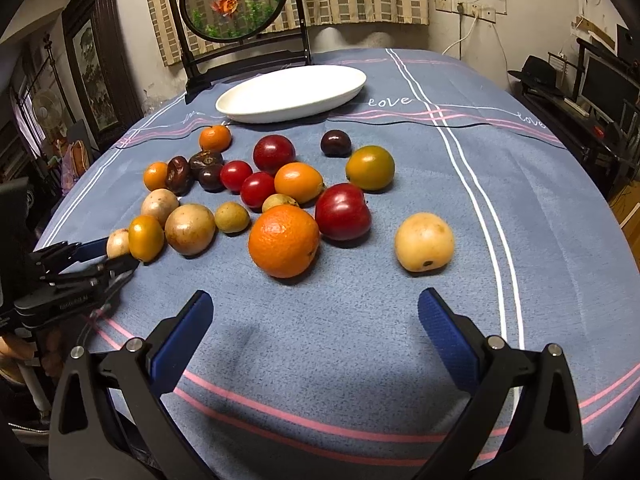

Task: Organize fruits
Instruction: 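Grasp a beige potato with the left gripper while the right gripper grasps a pale yellow fruit, then carry both fruits over the white plate and open both grippers to drop them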

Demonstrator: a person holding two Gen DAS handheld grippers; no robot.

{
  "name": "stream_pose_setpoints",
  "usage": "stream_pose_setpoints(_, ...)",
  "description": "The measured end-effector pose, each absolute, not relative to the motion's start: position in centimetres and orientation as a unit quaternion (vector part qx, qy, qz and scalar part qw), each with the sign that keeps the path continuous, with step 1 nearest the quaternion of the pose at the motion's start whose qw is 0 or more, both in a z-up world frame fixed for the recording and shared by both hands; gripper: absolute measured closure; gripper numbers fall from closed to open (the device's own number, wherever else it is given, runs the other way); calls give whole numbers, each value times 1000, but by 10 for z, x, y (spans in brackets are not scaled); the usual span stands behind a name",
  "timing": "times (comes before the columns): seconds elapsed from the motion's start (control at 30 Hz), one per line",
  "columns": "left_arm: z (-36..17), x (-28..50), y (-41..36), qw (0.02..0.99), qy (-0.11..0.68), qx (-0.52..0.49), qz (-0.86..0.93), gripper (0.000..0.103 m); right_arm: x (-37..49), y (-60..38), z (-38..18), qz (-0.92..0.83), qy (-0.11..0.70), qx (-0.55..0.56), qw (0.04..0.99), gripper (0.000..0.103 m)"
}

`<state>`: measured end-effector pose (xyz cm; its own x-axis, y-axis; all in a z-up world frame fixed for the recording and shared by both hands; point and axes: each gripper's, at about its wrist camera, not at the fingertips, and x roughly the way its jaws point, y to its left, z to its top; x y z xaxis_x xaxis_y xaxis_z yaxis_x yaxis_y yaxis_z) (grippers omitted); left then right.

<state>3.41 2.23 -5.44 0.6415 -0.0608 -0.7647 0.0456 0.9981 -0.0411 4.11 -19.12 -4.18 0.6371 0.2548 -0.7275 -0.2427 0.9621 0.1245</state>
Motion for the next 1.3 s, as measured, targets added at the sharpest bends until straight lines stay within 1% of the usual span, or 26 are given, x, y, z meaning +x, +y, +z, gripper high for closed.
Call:
stream_pose_setpoints(0.2, -50, 30, 26, 903, 425, -39, -40, 61, 46, -218, -35, 96, 398, 2, 912, 1)
stream_pose_setpoints(0.43, -47, 27, 24, 905, 421, -39, -46, 61, 66, -246, -53, 44, 427, 8, 903, 2)
stream_pose_setpoints(0.5, -49, 27, 23, 904, 424, -38, -46, 61, 74, -245, -58, 53, 438, 16, 897, 12)
stream_pose_setpoints(0.53, -51, 28, 24, 903, 426, -38, -46, 61, 78, -244, -60, 54, 441, 15, 896, 21)
stream_pose_setpoints(0.57, -52, 29, 24, 902, 428, -39, -46, 61, 82, -242, -62, 51, 443, 10, 895, 23)
stream_pose_setpoints(0.63, -54, 29, 24, 902, 427, -39, -45, 61, 90, -237, -63, 43, 443, -5, 895, 24)
stream_pose_setpoints(0.7, -54, 28, 24, 902, 427, -39, -46, 61, 97, -235, -61, 50, 444, -2, 895, 33)
stream_pose_setpoints(0.77, -54, 28, 25, 902, 427, -40, -46, 61, 100, -233, -59, 65, 444, 4, 894, 45)
stream_pose_setpoints(0.8, -54, 28, 24, 902, 427, -39, -46, 61, 103, -232, -60, 64, 447, 1, 892, 48)
stream_pose_setpoints(0.83, -54, 28, 25, 903, 426, -39, -45, 61, 103, -231, -59, 60, 447, -2, 893, 52)
stream_pose_setpoints(0.87, -54, 28, 25, 903, 426, -39, -45, 61, 103, -231, -58, 62, 447, 0, 893, 59)
stream_pose_setpoints(0.9, -54, 28, 25, 903, 426, -39, -45, 61, 102, -232, -57, 70, 445, 9, 893, 62)
stream_pose_setpoints(1.1, -51, 27, 27, 903, 424, -41, -48, 61, 92, -236, -52, 101, 439, 44, 892, 63)
stream_pose_setpoints(1.3, -30, 18, 25, 918, 393, -12, -56, 61, 76, -233, -25, 125, 404, 45, 905, 63)
